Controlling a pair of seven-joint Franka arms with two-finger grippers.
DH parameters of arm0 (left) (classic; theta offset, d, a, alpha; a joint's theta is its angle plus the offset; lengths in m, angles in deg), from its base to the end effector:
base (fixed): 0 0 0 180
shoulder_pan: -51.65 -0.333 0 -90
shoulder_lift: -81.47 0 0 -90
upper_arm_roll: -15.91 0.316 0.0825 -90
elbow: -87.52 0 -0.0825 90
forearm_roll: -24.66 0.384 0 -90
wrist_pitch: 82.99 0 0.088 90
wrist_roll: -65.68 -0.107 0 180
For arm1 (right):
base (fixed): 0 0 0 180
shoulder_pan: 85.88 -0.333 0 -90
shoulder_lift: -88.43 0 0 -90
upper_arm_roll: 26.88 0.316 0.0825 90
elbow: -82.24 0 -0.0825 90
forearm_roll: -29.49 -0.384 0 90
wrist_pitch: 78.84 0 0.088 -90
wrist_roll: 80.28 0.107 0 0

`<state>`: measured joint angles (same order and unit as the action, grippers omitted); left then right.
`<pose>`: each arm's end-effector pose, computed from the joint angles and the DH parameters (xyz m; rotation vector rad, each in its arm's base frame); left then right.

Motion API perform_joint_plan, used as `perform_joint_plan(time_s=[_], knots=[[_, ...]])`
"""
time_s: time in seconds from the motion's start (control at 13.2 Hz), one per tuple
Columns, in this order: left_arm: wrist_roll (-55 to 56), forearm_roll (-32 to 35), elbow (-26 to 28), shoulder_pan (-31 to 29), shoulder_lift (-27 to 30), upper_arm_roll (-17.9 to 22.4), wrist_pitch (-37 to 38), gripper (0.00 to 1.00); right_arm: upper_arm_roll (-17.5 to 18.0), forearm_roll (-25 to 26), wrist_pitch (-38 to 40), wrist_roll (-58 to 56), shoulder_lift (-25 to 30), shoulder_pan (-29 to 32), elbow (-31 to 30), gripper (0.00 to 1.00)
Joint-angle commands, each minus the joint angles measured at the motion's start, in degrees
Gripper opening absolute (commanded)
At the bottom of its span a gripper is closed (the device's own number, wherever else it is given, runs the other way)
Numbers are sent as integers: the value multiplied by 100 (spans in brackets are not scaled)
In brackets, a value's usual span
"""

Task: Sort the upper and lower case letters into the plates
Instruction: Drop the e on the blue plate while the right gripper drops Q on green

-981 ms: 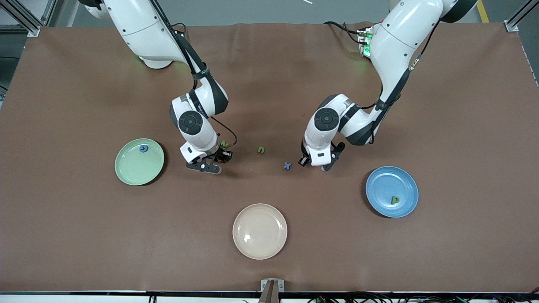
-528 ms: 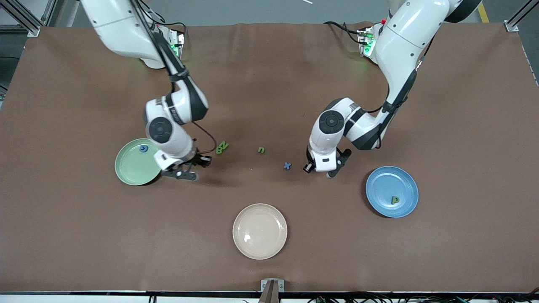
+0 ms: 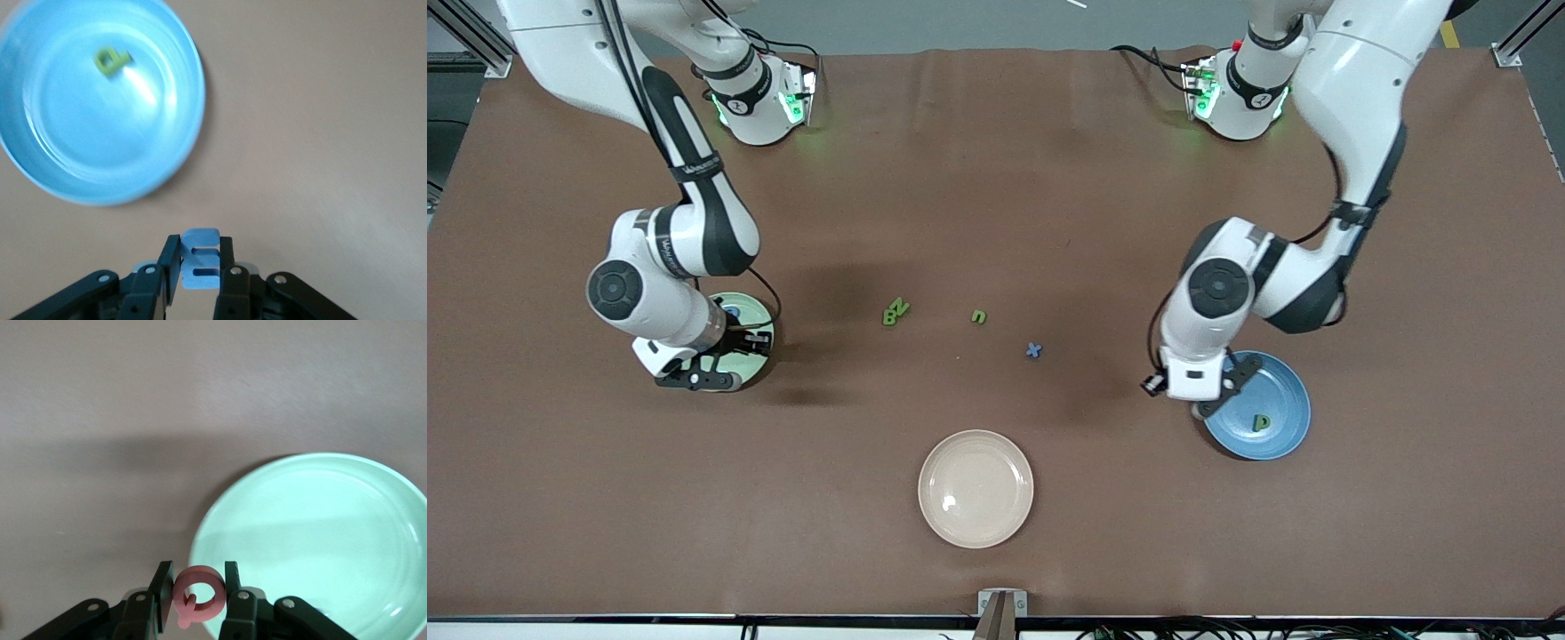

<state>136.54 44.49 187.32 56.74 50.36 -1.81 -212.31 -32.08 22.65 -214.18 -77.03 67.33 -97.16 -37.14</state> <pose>0.6239 -0.2315 0.2770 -2.9037 -0.9965 -0.1320 0.5735 0.0631 0.2408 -3.0980 0.0536 0.1402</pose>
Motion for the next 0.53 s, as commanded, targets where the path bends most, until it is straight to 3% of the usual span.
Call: perform_joint_plan(time_s=[0.0,0.23,0.45], knots=[[-729,30,206,-376,53,-64,90,9,107,16,-353,-455,238,344,-568,2],[-1170,48,224,-719,-96,-56,47,14,124,-2,-626,-974,185,713,-841,3],[-1599,92,286,-1000,-123,-56,38,16,150,-37,-617,-966,185,653,-973,3]])
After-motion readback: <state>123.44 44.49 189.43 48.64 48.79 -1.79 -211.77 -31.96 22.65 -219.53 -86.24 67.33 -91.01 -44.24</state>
